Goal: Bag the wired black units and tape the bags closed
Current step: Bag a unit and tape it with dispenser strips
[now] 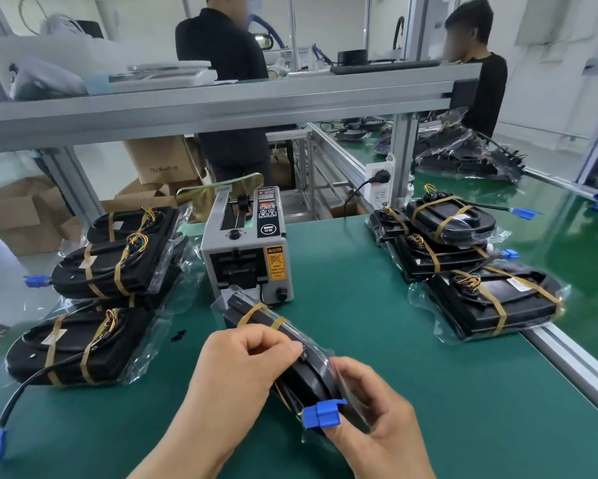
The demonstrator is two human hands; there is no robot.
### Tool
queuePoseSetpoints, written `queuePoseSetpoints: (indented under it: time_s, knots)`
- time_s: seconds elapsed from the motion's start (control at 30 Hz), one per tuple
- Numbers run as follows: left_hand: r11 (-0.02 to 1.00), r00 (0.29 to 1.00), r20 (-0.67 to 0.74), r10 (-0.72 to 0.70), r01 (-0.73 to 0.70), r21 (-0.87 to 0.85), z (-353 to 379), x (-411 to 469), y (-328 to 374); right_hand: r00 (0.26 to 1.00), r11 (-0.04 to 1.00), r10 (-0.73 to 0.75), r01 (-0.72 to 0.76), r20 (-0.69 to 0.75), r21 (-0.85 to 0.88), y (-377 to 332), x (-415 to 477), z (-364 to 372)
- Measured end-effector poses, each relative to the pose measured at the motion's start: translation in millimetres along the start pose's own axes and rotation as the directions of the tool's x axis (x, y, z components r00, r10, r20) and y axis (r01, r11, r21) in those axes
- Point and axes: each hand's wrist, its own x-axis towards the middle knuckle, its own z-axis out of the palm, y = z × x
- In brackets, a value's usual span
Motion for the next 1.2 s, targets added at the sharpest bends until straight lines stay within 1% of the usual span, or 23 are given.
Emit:
queuePoseSetpoints:
  time_s: [0.17,0.37,0.77,1.2]
  knots:
    - [1.000,1.000,-0.007,0.018,-0.018,0.014,1,1,-2,1.000,1.000,-0.027,0.027,0.002,-0.013,0,0,0]
    - [0.998,1.000,-0.017,0.025,-0.024,0.052,2,0,-8,1.000,1.000,-0.028,0.028,-0.012,0.013,-2,0,2]
    - [0.986,0.994,-0.102,0.024,-0.007,0.168,7,-4,-10,0.999,0.999,-0.038,0.038,-0.001,0.023,-2,-1,3]
    - [0.985,0.991,-0.121,0.058,-0.037,0.169,9,-5,-10,0.999,0.999,-0.045,0.044,0.002,0.027,-7,-2,3]
